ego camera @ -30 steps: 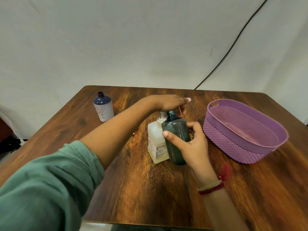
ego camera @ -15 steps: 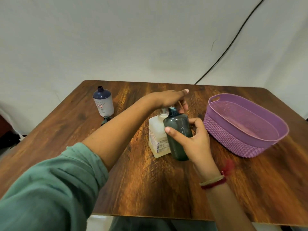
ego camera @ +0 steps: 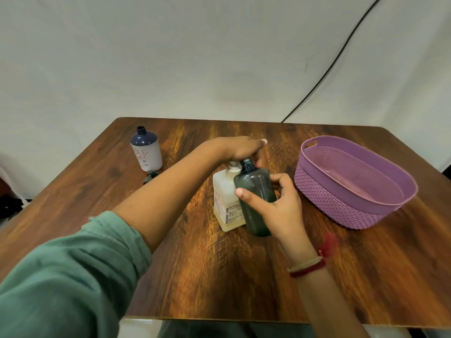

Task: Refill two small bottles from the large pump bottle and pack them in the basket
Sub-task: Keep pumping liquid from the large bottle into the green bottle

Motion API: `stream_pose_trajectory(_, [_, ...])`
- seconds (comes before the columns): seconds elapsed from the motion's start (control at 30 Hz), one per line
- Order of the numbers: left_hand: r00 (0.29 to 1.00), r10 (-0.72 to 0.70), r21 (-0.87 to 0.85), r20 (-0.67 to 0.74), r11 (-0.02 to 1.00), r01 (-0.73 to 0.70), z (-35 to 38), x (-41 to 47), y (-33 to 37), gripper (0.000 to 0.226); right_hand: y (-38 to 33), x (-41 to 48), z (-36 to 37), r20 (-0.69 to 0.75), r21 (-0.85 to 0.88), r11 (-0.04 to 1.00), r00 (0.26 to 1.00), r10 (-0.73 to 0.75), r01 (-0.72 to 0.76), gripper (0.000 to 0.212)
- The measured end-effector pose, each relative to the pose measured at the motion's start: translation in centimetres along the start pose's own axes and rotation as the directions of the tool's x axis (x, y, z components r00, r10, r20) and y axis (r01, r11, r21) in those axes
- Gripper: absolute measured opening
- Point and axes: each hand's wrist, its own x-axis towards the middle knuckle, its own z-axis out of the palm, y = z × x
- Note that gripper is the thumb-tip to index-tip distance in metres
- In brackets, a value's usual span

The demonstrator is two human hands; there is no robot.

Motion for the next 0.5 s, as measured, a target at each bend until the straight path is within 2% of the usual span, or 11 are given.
stream_pose_trajectory(0.23, [0.999, 0.021, 0.06, 0.029, 0.998, -0.023, -0.7, -0.4, 1.0, 0.066, -0.9, 0.1, -0.4, 0.024, 0.034, 0.999, 1.0, -0.009, 0.008, 0.058])
stream_pose_trajectory(0.4, [0.999, -0.023, -0.04, 0.045, 0.999, 0.025, -0.2, -0.3, 0.0, 0.062, -0.4, 0.1, 0.0, 0.021, 0.02, 1.0, 1.0, 0.004, -0.005, 0.059])
stream_pose_trajectory(0.5, [0.998, -0.028, -0.035, 0.055, 0.999, 0.03, 0.0, -0.6, 0.0, 0.062, -0.2, 0.0, 0.1, 0.022, 0.013, 1.0, 1.0, 0.019, -0.019, 0.06])
